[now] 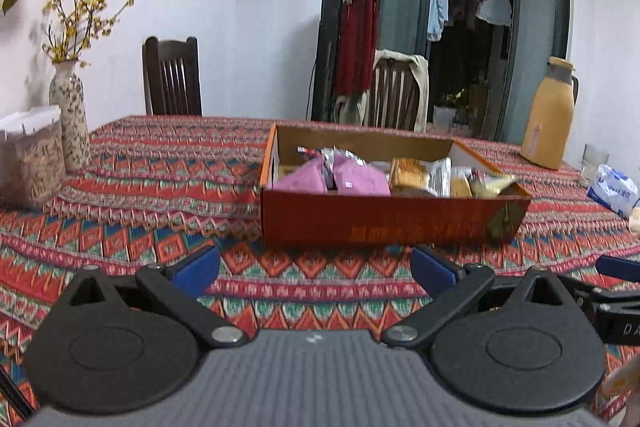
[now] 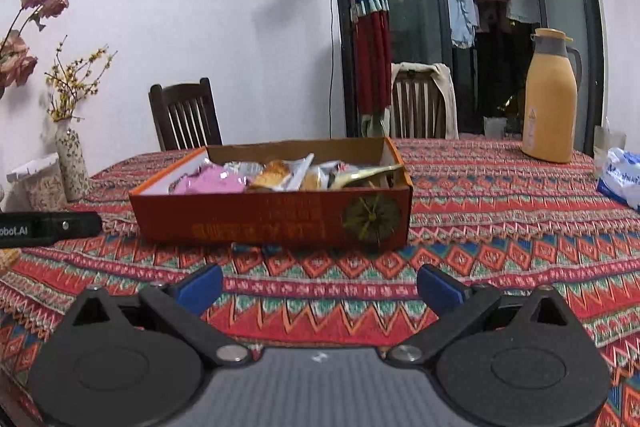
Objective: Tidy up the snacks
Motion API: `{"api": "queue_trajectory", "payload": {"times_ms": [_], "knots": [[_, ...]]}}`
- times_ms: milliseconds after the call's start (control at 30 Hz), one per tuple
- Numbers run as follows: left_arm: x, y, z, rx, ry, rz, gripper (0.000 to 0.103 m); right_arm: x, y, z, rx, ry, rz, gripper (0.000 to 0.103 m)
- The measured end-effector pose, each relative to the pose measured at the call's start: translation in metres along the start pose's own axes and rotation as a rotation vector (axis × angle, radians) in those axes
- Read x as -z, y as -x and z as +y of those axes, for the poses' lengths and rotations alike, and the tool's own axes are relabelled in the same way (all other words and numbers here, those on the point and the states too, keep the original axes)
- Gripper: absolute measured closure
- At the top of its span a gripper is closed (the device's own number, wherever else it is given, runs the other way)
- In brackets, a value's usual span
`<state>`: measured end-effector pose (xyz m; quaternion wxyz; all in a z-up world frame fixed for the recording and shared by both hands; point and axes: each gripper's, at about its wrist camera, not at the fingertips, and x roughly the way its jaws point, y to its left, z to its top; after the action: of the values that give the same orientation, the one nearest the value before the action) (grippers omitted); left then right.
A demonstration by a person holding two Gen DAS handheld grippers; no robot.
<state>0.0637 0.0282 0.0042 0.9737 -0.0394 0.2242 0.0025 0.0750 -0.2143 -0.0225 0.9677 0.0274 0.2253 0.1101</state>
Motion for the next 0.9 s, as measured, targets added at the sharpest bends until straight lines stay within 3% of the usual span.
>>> {"api": "queue_trajectory", "payload": {"times_ms": [333,900], "knots": [[0.020,0.000,0.002,0.019,-0.006,0.050,0.000,0.011,0.003,0.001,0.012,-0.007,0.035,0.000],[0.023,-0.003,0.002,0.023,-0.009,0.064,0.000,0.015,-0.005,0.003,0.012,-0.006,0.062,0.000]]}}
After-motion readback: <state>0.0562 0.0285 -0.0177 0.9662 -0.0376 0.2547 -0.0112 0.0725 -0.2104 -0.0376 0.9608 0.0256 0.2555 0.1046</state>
